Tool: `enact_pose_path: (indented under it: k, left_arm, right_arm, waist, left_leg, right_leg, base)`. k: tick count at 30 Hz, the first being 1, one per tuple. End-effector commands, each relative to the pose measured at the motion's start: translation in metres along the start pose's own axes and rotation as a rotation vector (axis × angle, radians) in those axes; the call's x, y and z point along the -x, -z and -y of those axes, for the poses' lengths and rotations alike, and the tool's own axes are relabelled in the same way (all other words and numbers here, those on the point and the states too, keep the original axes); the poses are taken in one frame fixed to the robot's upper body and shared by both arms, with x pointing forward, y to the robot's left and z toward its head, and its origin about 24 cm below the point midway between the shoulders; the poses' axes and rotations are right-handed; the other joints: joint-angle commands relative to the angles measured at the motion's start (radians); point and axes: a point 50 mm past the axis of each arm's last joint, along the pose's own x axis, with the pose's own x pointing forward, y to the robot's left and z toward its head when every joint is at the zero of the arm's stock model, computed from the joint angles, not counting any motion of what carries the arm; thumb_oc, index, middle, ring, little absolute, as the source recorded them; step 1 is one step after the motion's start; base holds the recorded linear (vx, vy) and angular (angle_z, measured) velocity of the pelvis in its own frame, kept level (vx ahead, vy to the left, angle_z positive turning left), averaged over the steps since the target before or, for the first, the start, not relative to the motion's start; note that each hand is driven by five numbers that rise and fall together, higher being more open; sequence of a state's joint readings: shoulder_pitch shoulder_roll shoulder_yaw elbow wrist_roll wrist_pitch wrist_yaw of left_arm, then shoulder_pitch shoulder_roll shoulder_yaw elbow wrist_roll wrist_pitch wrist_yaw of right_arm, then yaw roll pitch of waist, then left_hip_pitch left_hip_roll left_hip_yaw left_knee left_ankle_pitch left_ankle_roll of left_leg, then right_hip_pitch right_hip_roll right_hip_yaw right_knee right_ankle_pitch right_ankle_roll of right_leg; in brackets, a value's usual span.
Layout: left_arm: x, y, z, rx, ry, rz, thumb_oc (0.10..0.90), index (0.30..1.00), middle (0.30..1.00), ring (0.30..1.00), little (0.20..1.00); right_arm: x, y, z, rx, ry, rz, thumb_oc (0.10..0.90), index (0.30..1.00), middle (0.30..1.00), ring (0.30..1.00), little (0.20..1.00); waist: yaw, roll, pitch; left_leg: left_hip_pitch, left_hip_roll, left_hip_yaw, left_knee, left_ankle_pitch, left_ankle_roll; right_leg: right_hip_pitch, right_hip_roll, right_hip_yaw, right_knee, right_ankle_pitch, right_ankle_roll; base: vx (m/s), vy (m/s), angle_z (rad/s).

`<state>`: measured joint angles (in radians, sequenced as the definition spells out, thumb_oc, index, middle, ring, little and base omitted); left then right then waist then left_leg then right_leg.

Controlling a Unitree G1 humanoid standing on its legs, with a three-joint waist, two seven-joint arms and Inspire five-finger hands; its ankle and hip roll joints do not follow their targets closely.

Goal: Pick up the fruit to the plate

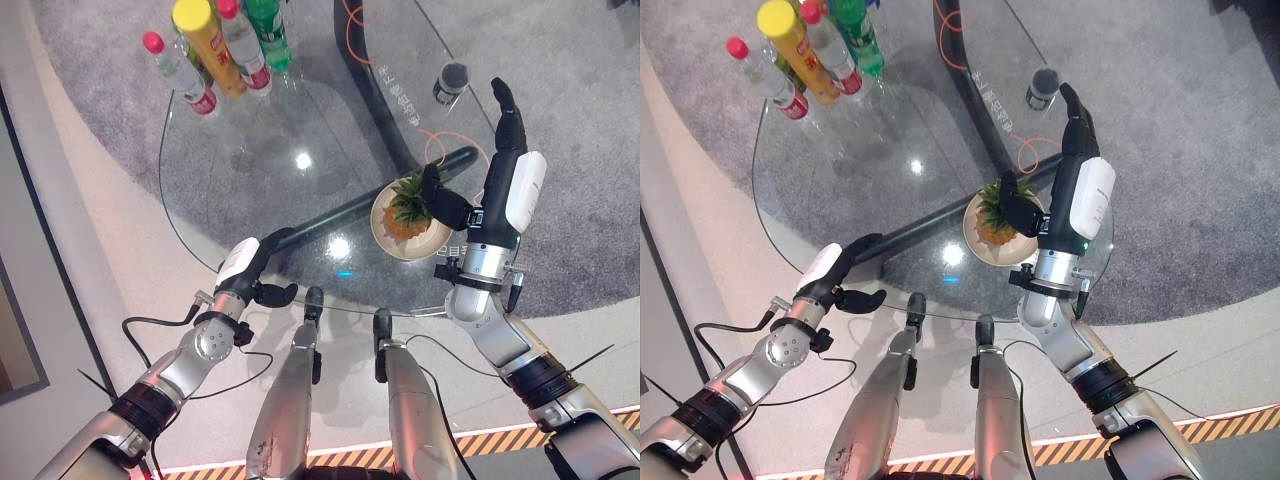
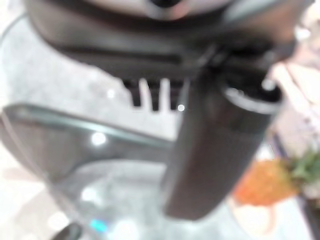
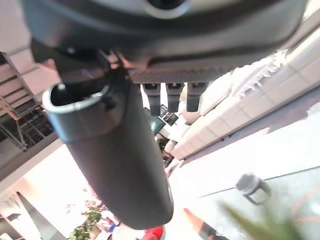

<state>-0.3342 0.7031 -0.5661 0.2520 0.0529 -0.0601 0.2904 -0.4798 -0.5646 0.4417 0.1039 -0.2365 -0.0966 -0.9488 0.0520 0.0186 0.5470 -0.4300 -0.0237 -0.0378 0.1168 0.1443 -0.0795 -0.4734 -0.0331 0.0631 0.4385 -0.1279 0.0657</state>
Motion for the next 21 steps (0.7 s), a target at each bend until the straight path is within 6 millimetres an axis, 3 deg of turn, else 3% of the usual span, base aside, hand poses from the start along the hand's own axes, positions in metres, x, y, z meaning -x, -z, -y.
enact_pose_path:
  k: [1,9,15,21]
  left_arm:
    - [-0.004,-0.034,-0.009,0.061,-0.089,0.185,0.8,0.9,0.9,0.9,0.9]
    - [-0.002,-0.028,-0.005,0.066,-0.072,0.156,0.8,0.9,0.9,0.9,0.9]
    - [0.005,-0.014,0.006,0.1,-0.05,0.094,0.8,0.9,0.9,0.9,0.9]
    - [0.033,0.018,0.038,0.199,0.02,-0.09,0.8,0.9,0.9,0.9,0.9]
  right_arm:
    - [-0.03,-0.039,0.029,-0.101,0.116,0.23,0.8,0.9,0.9,0.9,0.9]
    - [-0.028,-0.04,0.025,-0.112,0.068,0.21,0.8,0.9,0.9,0.9,0.9]
    - [-0.014,-0.028,0.021,-0.135,-0.024,0.132,0.8,0.9,0.9,0.9,0.9]
    - [0.043,0.003,0.013,-0.185,-0.277,-0.078,0.8,0.9,0.9,0.9,0.9]
  waist:
    - [-0.027,-0.011,-0.027]
    - [-0.022,-0.015,-0.027]
    - [-0.022,-0.018,-0.027]
    - [-0.031,-0.032,-0.138]
  left_leg:
    - [0.063,-0.11,-0.007,0.134,-0.179,0.094]
    - [0.129,-0.107,-0.016,0.112,-0.18,0.088]
    - [0.221,-0.107,-0.027,0.065,-0.176,0.085]
    - [0.336,-0.095,-0.033,-0.041,-0.161,0.066]
  right_leg:
    - [0.085,0.018,-0.056,-0.206,0.137,0.047]
    - [0.157,0.015,-0.063,-0.226,0.129,0.046]
    - [0.243,0.015,-0.057,-0.259,0.129,0.053]
    - [0.364,0.012,-0.046,-0.361,0.145,0.064]
  base:
    - [0.0,0.0,0.0]
    - [0.0,0.0,0.01]
    - [0.0,-0.002,0.01]
    - [0.04,-0.022,0.05]
